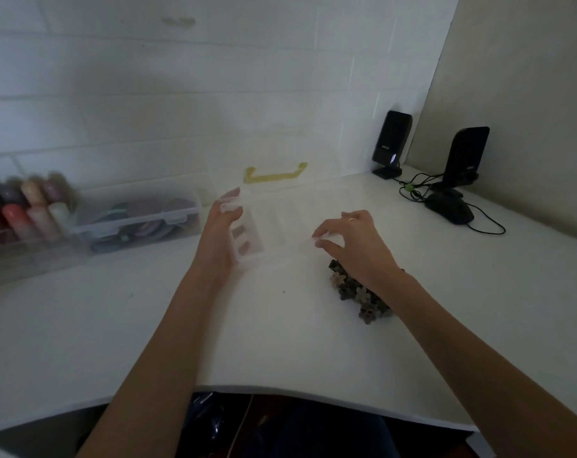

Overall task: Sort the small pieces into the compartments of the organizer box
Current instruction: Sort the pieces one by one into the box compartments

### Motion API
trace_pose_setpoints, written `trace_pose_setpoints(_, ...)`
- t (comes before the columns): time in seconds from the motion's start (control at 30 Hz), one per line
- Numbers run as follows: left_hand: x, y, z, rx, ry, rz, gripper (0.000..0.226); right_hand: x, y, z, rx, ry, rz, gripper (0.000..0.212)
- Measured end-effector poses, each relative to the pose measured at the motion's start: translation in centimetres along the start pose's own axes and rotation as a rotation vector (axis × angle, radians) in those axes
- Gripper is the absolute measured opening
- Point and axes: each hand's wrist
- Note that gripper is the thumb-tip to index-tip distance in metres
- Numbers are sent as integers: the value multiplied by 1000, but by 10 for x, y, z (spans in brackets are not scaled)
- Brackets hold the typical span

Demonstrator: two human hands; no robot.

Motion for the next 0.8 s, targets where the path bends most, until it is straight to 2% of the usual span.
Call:
trace_pose_setpoints(0.07,5,3,2,13,-16,-13,36,10,3,2,-10,-32,42,33)
trace_pose_setpoints(0.1,7,3,2,23,-9,-7,40,15,4,5,-15,1,53,37)
trace_pose_setpoints(0.2,9,3,1,53,17,1,41,34,2,12,58,212,108,22)
trace_pose_setpoints(0.27,7,2,1,66,18,-1,45,46,0,14,157,155,160,18)
trace_pose_setpoints(0.37,4,3,2,93,-1,-11,49,55,-1,5,226,-25,114,33)
trace_pose_setpoints(0.47,5,3,4,108,4,-7,56,53,-1,-1,187,-13,59,38)
trace_pose_setpoints(0.67,5,2,4,125,-50,-6,57,49,1,-8,122,-7,-5,31)
trace_pose_setpoints(0.8,1,1,6,126,-71,2,58,53,3,-3,-92,38,32,35)
Point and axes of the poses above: each hand's wrist, its own x-axis away from the middle knuckle, its own z-axis out of the back of the hand, y = z × x, and after that the axes turned 2 degrees about -y, right-handed
